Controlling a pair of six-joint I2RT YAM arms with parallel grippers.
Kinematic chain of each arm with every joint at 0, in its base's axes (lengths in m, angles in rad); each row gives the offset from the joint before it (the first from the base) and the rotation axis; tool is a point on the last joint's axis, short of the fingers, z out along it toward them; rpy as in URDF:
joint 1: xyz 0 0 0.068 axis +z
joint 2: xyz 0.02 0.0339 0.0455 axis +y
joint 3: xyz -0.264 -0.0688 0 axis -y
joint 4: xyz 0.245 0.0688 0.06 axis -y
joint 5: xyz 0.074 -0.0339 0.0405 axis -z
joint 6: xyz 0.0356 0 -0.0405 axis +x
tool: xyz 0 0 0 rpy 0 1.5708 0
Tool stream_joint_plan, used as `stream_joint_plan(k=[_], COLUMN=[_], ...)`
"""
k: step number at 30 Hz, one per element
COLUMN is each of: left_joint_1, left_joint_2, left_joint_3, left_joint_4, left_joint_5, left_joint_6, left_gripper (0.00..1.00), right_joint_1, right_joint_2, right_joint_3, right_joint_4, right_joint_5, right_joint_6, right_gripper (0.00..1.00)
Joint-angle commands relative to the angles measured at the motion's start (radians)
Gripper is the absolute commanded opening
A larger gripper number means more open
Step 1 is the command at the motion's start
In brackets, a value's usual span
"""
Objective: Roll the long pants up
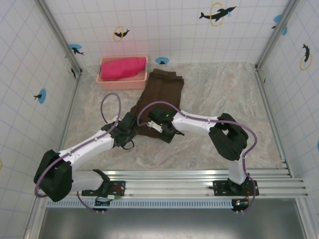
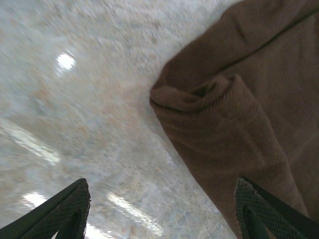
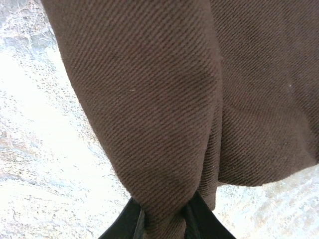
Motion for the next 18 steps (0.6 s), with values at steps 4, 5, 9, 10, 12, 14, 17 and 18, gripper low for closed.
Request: stream_joint_plan(k=[4, 5, 9, 10, 12, 14, 17, 18], left_joint_1=[-0.063, -0.071, -0.089, -0.09, -0.09, -0.092, -0.098, -0.102], left_joint_2=[0.027, 0.036, 0.071, 0.08, 0.101, 0.125, 0.159, 0.169], left_joint_3=[-0.116, -0.122, -0.134, -0.138, -0.152, -0.152, -0.16, -0.168], left_joint_4=[0.305, 0.33, 0.391, 0.403, 0.445, 0.452, 0.457, 0.464], left_joint_5=[-0.058, -0.072, -0.129, -0.139, -0.157, -0.17, -0.183, -0.19], left_joint_6=[-0.158, -0.168, -0.191, -0.199, -0.217, -0.238, -0.282, -0.298], left_gripper=[0.78, 0.78, 0.77, 0.77, 0.76, 0.76, 0.75, 0.74], right_joint_1=[-0.053, -0.057, -0.072, -0.075, -0.076, -0.081, -0.096, -0.104], right_joint_2=[0.045, 0.047, 0.047, 0.046, 0.045, 0.043, 0.043, 0.044], right_joint_3=[0.039, 0.042, 0.04, 0.039, 0.037, 0.037, 0.037, 0.037], right_joint_4=[-0.006, -0.009, -0.013, -0.014, -0.018, -0.025, -0.032, -0.033], right_joint_5=[-0.098, -0.106, -0.141, -0.149, -0.163, -0.174, -0.202, -0.217], right_joint_6=[0.001, 0.0, 0.0, 0.0, -0.004, -0.008, -0.008, -0.003], right_gripper=[0.0, 0.0, 0.0, 0.0, 0.0, 0.0, 0.0, 0.0])
